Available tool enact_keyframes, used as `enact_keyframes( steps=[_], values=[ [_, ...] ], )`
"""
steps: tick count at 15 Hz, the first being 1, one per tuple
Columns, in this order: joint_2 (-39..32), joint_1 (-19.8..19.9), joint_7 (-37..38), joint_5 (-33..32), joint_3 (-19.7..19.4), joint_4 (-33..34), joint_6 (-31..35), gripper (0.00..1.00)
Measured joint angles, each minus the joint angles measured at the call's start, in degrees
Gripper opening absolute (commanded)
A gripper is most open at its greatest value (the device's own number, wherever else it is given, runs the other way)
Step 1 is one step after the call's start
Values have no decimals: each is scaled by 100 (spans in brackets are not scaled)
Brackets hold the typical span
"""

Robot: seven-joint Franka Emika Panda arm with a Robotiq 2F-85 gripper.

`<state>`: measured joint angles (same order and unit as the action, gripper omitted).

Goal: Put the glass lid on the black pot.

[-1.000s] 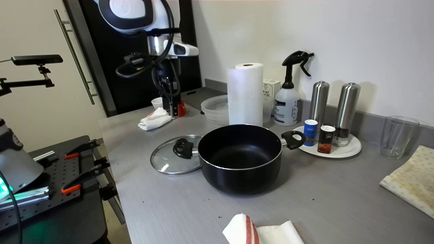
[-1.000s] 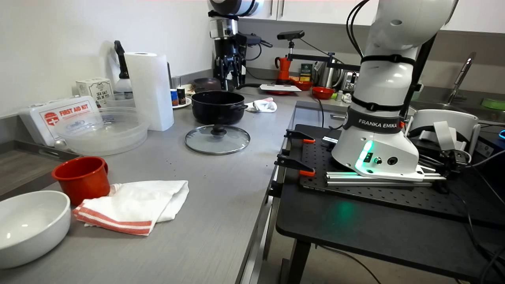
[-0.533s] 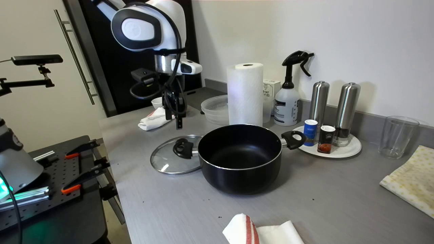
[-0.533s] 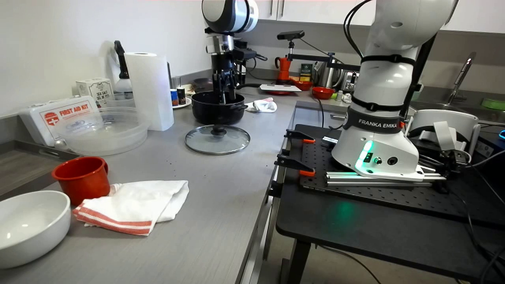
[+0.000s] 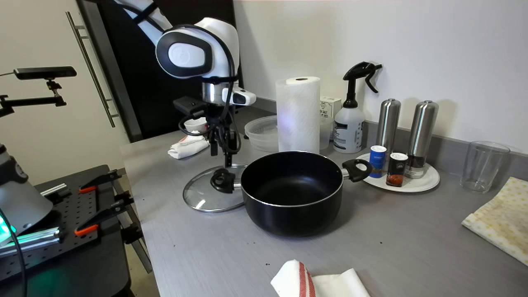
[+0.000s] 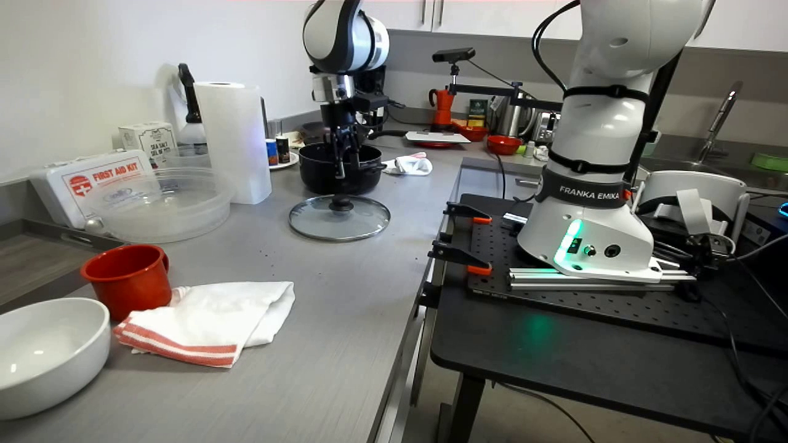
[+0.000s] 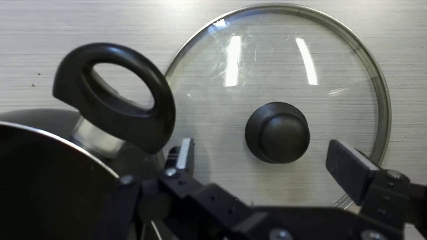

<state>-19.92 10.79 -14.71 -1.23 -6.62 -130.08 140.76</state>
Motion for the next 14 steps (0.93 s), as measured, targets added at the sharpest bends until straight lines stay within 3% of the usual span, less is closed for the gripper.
enact_keyframes(
  steps=[14],
  values=[
    [-789, -128, 4, -133, 261, 522, 0, 100]
  ],
)
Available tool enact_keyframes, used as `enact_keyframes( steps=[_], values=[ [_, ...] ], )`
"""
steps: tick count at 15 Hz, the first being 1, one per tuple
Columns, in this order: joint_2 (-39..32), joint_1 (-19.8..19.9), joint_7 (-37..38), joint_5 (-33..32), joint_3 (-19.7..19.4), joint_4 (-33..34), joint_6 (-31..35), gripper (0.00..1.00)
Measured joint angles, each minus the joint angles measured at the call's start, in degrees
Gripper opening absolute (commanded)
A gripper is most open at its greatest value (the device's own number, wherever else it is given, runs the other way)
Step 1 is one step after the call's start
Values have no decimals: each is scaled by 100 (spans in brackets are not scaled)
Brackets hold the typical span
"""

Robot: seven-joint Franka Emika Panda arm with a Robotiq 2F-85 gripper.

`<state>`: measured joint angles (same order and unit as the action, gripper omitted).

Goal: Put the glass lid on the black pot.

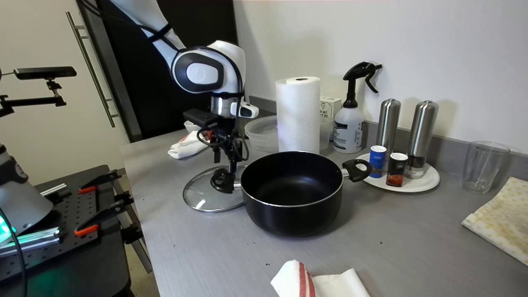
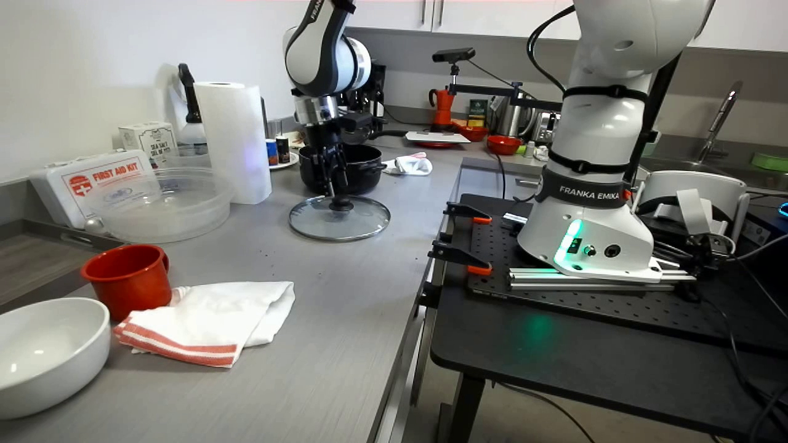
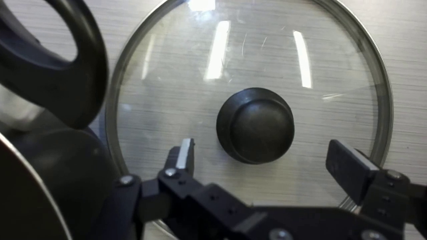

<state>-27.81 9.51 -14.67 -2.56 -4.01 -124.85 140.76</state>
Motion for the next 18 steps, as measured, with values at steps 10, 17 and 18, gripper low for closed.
enact_keyframes(
  steps=[10, 17, 18],
  values=[
    [-356, -28, 16, -263, -12, 139, 0, 51],
    [-320, -52, 56, -269, -4, 228, -29, 25],
    [-322, -53, 66, -269, -4, 232, -29, 25]
  ],
)
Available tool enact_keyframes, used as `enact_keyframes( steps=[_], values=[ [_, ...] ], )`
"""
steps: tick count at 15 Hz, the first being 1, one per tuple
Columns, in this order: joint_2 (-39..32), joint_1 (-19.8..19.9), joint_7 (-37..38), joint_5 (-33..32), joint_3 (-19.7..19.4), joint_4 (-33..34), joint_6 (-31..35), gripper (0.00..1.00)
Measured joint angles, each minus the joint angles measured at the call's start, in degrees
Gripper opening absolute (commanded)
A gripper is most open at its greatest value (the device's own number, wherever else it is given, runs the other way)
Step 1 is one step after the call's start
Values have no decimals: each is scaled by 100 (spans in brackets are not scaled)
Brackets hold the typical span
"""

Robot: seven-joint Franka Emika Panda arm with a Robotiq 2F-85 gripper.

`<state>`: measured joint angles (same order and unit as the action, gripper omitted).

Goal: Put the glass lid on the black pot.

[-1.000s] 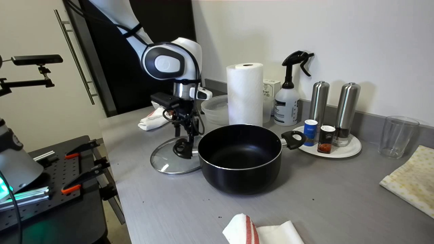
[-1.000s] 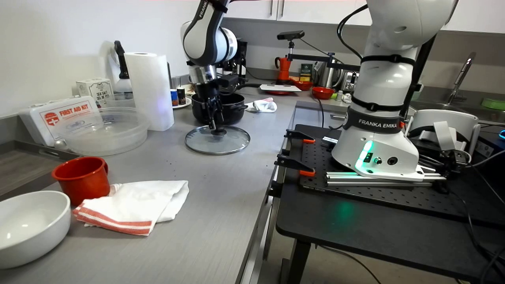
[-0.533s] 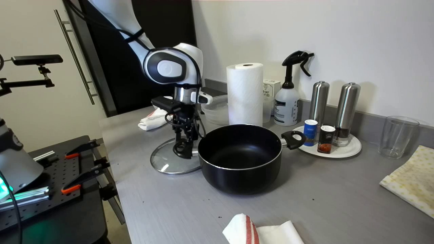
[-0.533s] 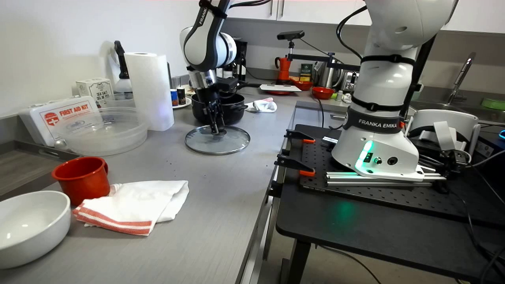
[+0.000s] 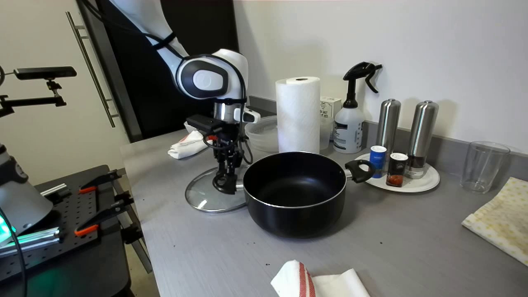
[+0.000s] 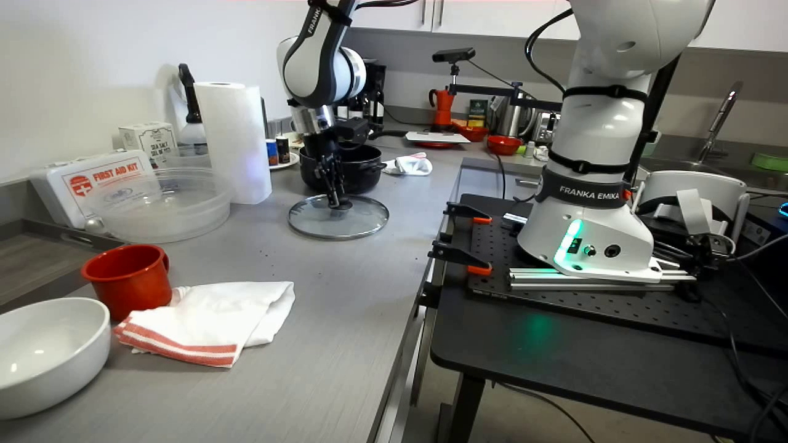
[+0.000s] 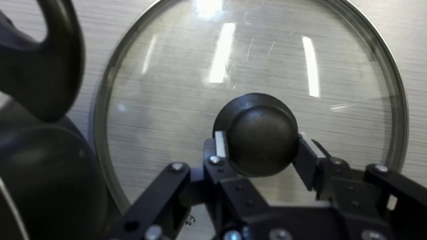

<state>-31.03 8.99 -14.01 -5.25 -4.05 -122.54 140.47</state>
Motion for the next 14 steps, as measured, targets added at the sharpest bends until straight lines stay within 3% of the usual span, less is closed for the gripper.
enact_keyframes(
  steps=[7, 14],
  values=[
    [-5, -67, 16, -105, 4, -1, 3, 25],
    [22, -626, 69, -580, 70, -56, 4, 25]
  ],
)
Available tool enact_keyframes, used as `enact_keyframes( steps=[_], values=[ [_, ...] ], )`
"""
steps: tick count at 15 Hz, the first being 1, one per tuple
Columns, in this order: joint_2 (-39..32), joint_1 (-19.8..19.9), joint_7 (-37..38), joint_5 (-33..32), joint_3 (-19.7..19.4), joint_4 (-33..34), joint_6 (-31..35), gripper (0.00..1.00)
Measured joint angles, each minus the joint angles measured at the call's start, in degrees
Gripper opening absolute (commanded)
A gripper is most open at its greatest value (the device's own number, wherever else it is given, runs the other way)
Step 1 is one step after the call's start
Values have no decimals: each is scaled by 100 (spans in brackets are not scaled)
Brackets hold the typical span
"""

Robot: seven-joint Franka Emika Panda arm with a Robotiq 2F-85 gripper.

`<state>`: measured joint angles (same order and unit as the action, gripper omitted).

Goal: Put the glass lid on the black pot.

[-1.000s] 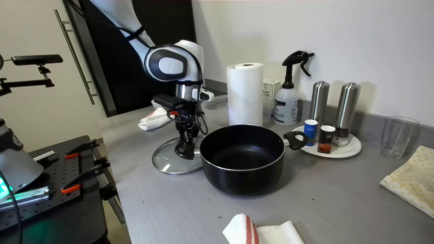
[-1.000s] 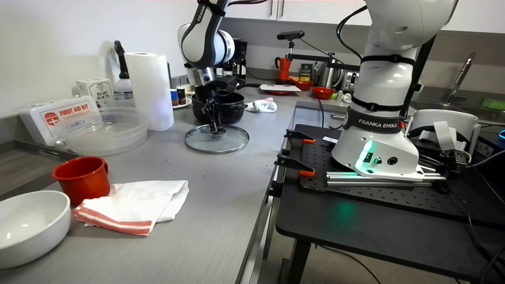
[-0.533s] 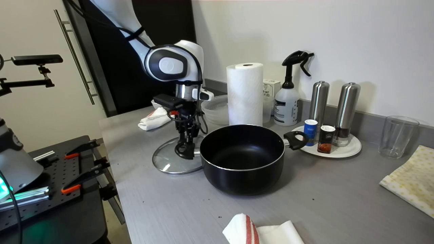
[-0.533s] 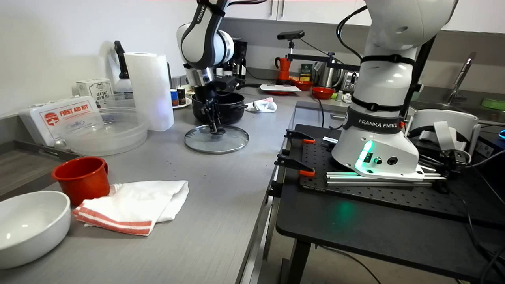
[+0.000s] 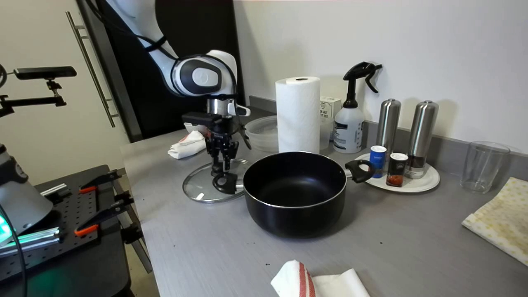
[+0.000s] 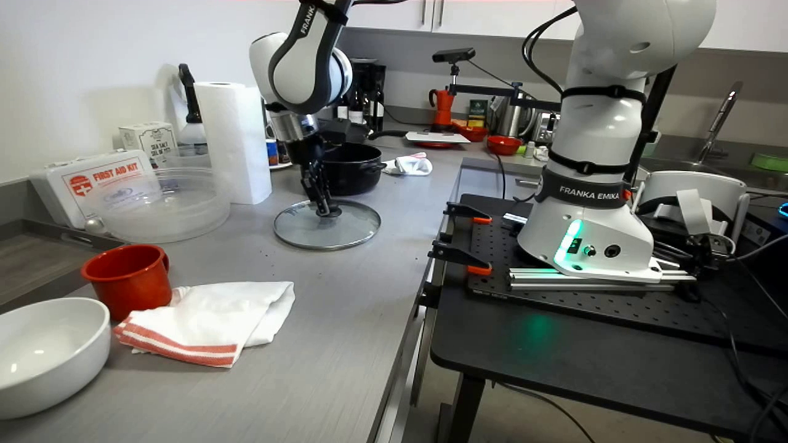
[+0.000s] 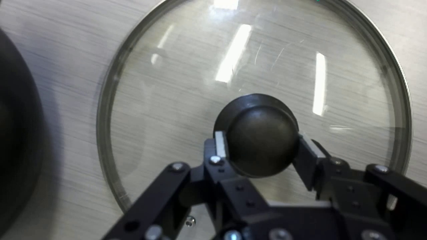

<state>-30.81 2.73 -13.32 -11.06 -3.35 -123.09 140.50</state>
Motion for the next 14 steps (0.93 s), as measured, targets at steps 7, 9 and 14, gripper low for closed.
enact_keyframes(
  steps=[7, 9, 14],
  values=[
    [340, -277, 498, -378, -51, -142, 2, 25],
    [595, -283, 600, -456, -91, -237, -2, 25],
    [1348, -252, 686, -477, -142, -417, -10, 25]
  ],
)
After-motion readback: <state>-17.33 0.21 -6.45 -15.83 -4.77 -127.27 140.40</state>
